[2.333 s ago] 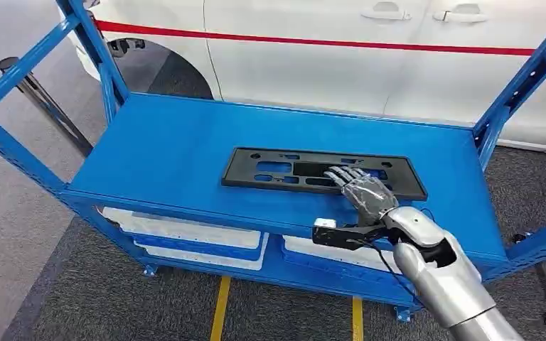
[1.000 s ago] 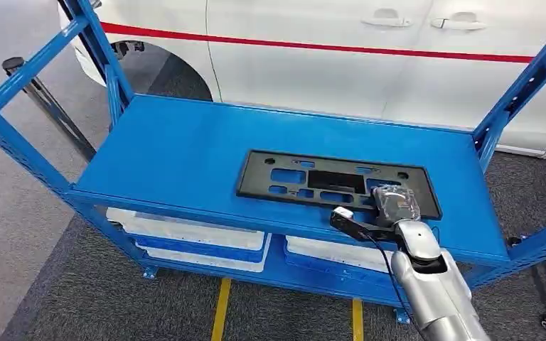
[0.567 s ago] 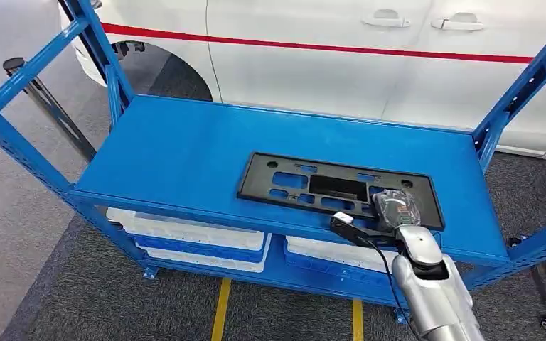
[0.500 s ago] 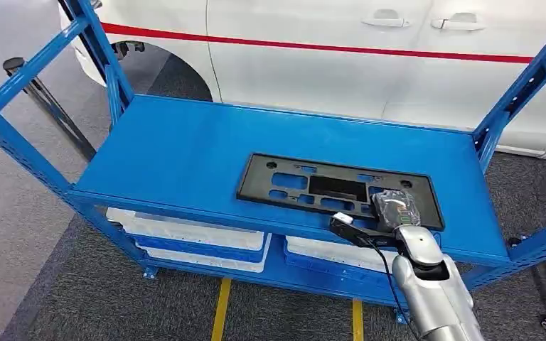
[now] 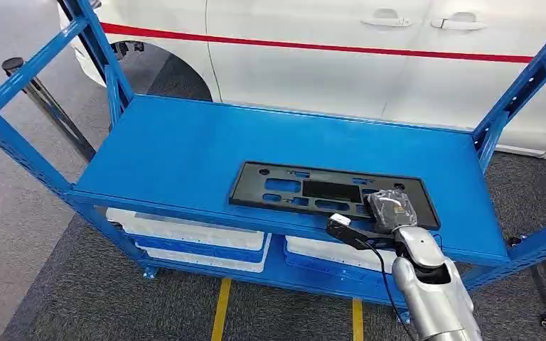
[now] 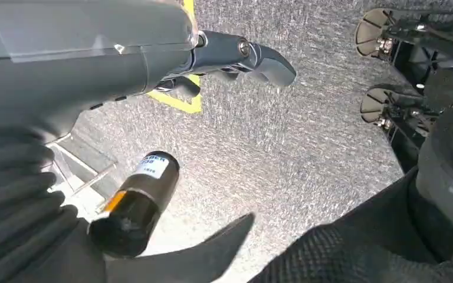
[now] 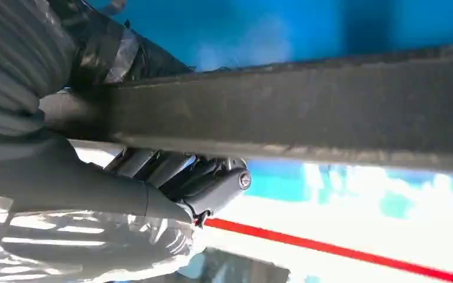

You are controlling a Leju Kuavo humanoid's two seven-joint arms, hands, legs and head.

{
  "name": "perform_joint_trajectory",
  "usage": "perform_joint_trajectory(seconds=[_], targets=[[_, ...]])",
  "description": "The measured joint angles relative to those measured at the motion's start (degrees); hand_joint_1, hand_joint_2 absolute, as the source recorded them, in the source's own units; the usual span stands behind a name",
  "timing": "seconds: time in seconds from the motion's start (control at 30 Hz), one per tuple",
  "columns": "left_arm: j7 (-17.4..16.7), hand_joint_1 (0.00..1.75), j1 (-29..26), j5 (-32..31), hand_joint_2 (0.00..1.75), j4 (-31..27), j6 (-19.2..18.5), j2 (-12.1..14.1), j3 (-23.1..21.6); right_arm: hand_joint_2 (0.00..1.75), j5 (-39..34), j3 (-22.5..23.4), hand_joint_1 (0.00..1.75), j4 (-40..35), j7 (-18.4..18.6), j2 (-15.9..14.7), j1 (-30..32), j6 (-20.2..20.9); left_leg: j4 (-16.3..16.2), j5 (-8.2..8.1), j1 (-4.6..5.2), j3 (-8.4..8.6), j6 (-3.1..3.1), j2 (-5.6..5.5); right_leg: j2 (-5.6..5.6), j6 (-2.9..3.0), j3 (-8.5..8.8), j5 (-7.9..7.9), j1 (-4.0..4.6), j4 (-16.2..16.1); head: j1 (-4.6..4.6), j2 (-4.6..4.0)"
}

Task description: Take the parts from the cabinet and place them on the table.

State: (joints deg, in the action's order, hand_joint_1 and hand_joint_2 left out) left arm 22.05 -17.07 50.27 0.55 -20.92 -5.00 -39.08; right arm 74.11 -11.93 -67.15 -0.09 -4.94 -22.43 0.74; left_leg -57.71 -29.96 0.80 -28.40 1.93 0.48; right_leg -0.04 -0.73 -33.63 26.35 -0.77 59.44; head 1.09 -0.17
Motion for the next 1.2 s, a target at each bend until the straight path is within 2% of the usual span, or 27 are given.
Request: perform_joint_trajectory(seconds=[0.13, 0.17, 0.23, 0.33, 0.47, 0.5, 0.53, 0.57, 0.6, 0.67, 0.7, 0.73, 0.77, 0.8, 0.87, 0.9, 0.93, 1.0, 1.03, 1.07, 1.1, 1.13, 1.17, 1.2], targets=[[0.0, 0.0, -0.4, -0.6, 1.75, 0.0, 0.6, -0.3, 0.1, 1.75, -6.9, -0.5, 1.75, -12.6, -2.4, 0.2, 0.5, -0.2, -0.1, 0.0, 0.03, -0.2, 0.0, 0.02, 0.01, -0.08, -0.25, -0.05, -0.06, 0.0, 0.0, 0.0], [0.0, 0.0, -0.4, -0.7, 1.75, 0.0, 0.8, -0.4, 0.1, 1.75, -7.7, -0.5, 1.75, -16.3, -2.8, 0.3, 0.3, -0.2, -0.2, 0.0, 0.22, -0.25, 0.0, -0.01, 0.02, -0.1, -0.26, -0.06, -0.34, -0.1, 0.0, 0.0], [0.1, 0.0, -0.5, -1.2, 1.75, 0.0, 1.0, -0.5, 0.1, 1.75, -8.0, -0.6, 1.75, -24.6, -4.1, 0.2, -0.3, -0.7, -0.2, 0.0, 0.2, -0.26, 0.0, -0.08, -0.05, -0.1, -0.3, -0.06, -0.3, 0.0, 0.0, 0.0], [0.1, 0.0, -0.6, -1.6, 1.75, 0.0, 1.0, -0.7, 0.1, 1.75, -8.1, -0.8, 1.75, -32.9, -5.4, 0.2, -0.9, -1.4, -0.3, -0.07, 0.29, -0.34, 0.11, -0.06, -0.03, -0.16, -0.26, -0.07, -0.4, -0.1, 0.0, 0.0], [0.2, 0.0, -0.6, -1.6, 1.75, 0.0, 1.0, -0.7, 0.1, 1.75, -8.1, -1.0, 1.75, -38.4, -6.1, 0.2, -0.8, -1.7, -0.5, -0.17, 0.54, -0.47, 0.56, -0.05, 0.01, -0.83, -0.23, -0.27, -0.62, -0.2, 0.0, 0.0], [0.2, 0.0, -0.6, -1.6, 1.75, 0.0, 1.0, -0.7, 0.1, 1.75, -8.1, -1.1, 1.75, -39.3, -6.1, 0.1, -0.8, -1.7, -0.5, -0.07, 0.58, -0.52, 0.78, -0.05, 0.01, -1.08, -0.17, -0.44, -0.66, -0.4, 0.0, 0.0], [0.2, 0.0, -0.6, -1.7, 1.75, 0.0, 1.0, -0.7, 0.1, 1.75, -8.1, -1.1, 1.75, -40.2, -6.1, 0.1, -0.8, -1.7, 0.2, 0.78, 0.22, -0.5, 1.28, 0.01, 0.08, -1.5, -0.12, -0.8, -0.43, -0.5, 0.02, 0.0], [0.2, 0.0, -0.6, -1.7, 1.75, 0.0, 0.9, -0.8, 0.1, 1.75, -8.1, -1.1, 1.75, -41.0, -6.1, 0.0, -0.7, -2.0, 0.8, 1.35, -0.14, 0.06, 1.64, 0.42, 0.09, -1.54, -0.32, 0.38, -0.53, 0.3, 0.02, 0.0], [0.2, 0.0, -0.6, -1.7, 1.75, 0.0, 0.9, -0.8, 0.2, 1.75, -8.1, -1.1, 1.75, -41.3, -6.5, -0.3, -0.8, -2.5, 0.9, 1.61, -0.14, -0.09, 2.03, 0.43, 0.05, -1.41, -1.2, 2.58, -0.36, 2.3, 0.11, 0.0], [0.3, 0.0, -0.6, -1.7, 1.75, 0.0, 0.7, -0.8, 0.2, 1.75, -7.7, -1.2, 1.75, -41.6, -7.4, -0.6, -0.6, -4.0, 0.9, 1.73, -0.07, -0.5, 2.2, 0.48, 0.09, -1.25, -4.42, 7.6, -0.39, 10.8, 0.07, 0.0], [0.3, 0.0, -0.6, -1.7, 1.75, 0.0, 0.6, -0.8, 0.2, 1.75, -7.5, -1.4, 1.75, -41.7, -7.6, -0.9, -0.4, -4.4, 0.7, 1.73, -0.01, -0.73, 2.21, 0.48, 0.09, -1.26, -5.95, 9.17, -0.38, 14.8, 0.07, 0.0], [0.3, 0.0, -0.6, -1.7, 1.75, 0.0, 0.4, -0.8, 0.3, 1.75, -7.2, -1.6, 1.75, -41.7, -7.8, -1.3, -0.3, -4.6, 0.5, 1.74, 0.0, -0.94, 2.21, 0.47, 0.07, -1.25, -6.58, 9.26, -0.38, 16.7, 0.07, 0.0], [0.3, 0.0, -0.6, -1.8, 1.75, 0.0, 0.2, -0.8, 0.3, 1.75, -7.1, -1.7, 1.75, -41.7, -7.8, -1.5, -0.1, -4.6, 0.2, 1.72, 0.0, -1.11, 2.19, 0.45, 0.05, -1.21, -6.01, 7.97, -0.41, 16.0, 0.09, 0.0], [0.4, 0.0, -0.6, -1.8, 1.75, 0.0, 0.0, -0.8, 0.4, 1.75, -7.1, -1.9, 1.75, -41.7, -7.9, -1.8, -0.1, -4.6, -0.1, 1.65, 0.0, -1.33, 2.11, 0.42, 0.04, -1.1, -4.16, 5.61, -0.45, 12.6, 0.07, 0.0], [0.6, 0.0, -0.6, -1.9, 1.75, 0.0, -0.2, -0.8, 0.4, 1.75, -7.1, -2.5, 1.75, -41.7, -8.0, -2.5, -0.1, -4.6, -0.8, 1.3, 0.02, -1.62, 1.7, 0.35, -0.06, -0.45, 0.81, 1.34, -0.35, 3.0, 0.07, 0.0], [0.6, 0.0, -0.6, -2.1, 1.75, 0.0, -0.2, -0.8, 0.4, 1.75, -7.1, -2.8, 1.75, -41.6, -8.3, -2.8, -0.1, -4.8, -1.1, 1.15, 0.14, -2.42, 1.42, 0.37, -0.22, -0.08, 1.94, 2.59, -0.05, 1.6, 0.07, 0.0], [0.7, 0.0, -0.5, -2.2, 1.75, 0.0, -0.4, -0.8, 0.4, 1.75, -7.1, -3.1, 1.75, -41.5, -8.3, -3.0, 0.0, -4.9, -1.4, 1.2, 0.26, -2.56, 1.18, 0.37, -0.23, -0.05, 1.59, 1.89, 0.23, 1.1, 0.0, 0.0], [0.8, 0.0, -0.6, -2.3, 1.75, 0.0, -0.4, -0.8, 0.4, 1.75, -7.0, -3.7, 1.75, -41.3, -8.4, -3.4, 0.0, -5.2, -1.4, 1.6, 0.15, -2.52, 0.53, 0.41, -0.08, 0.08, 1.18, 1.95, 0.43, 0.9, 0.02, 0.0], [0.9, 0.0, -0.6, -2.4, 1.75, 0.0, -0.5, -0.7, 0.4, 1.75, -7.0, -3.9, 1.75, -41.2, -8.4, -3.7, 0.0, -5.3, -1.5, 1.69, 0.28, -2.63, 0.33, 0.36, -0.06, 0.55, 1.0, 1.62, 0.02, 0.5, 0.07, 0.0], [0.9, 0.0, -0.6, -2.4, 1.75, 0.0, -0.4, -0.7, 0.4, 1.75, -7.0, -4.1, 1.75, -41.1, -8.4, -3.7, 0.0, -5.4, -2.0, 0.9, 0.22, -2.91, 0.04, 0.14, -0.27, 0.95, 0.95, 1.2, -0.45, 0.1, 0.05, 0.0], [1.0, 0.0, -0.7, -2.5, 1.75, 0.0, -0.4, -0.7, 0.4, 1.75, -7.0, -4.3, 1.75, -41.0, -8.4, -3.8, 0.0, -5.4, -3.6, -1.04, 0.18, -3.55, -0.57, -0.15, -0.3, 1.32, 0.66, 0.85, -0.5, 0.0, -0.08, 0.0], [1.0, 0.0, -0.7, -2.5, 1.75, 0.0, -0.4, -0.7, 0.4, 1.75, -7.0, -4.6, 1.75, -40.9, -8.4, -3.8, 0.0, -5.6, -6.8, -3.6, -0.13, -4.76, -1.0, -0.19, -0.36, 1.64, 0.22, 0.57, -0.52, 0.0, -0.18, 0.0], [1.0, 0.0, -0.7, -2.7, 1.75, 0.0, -0.4, -0.7, 0.4, 1.75, -7.0, -4.7, 1.75, -40.9, -8.4, -3.9, 0.0, -5.8, -11.2, -6.29, -0.49, -6.37, -1.41, -0.19, -0.36, 1.6, -0.27, 0.23, -0.52, 0.0, -0.15, 0.0], [1.0, 0.0, -0.6, -2.8, 1.75, 0.0, -0.4, -0.7, 0.4, 1.75, -7.0, -5.0, 1.75, -40.9, -8.4, -4.0, 0.1, -5.9, -15.4, -8.31, -0.78, -7.9, -1.73, -0.18, -0.37, 1.54, -0.8, -0.12, -0.53, 0.1, -0.18, 0.0]])
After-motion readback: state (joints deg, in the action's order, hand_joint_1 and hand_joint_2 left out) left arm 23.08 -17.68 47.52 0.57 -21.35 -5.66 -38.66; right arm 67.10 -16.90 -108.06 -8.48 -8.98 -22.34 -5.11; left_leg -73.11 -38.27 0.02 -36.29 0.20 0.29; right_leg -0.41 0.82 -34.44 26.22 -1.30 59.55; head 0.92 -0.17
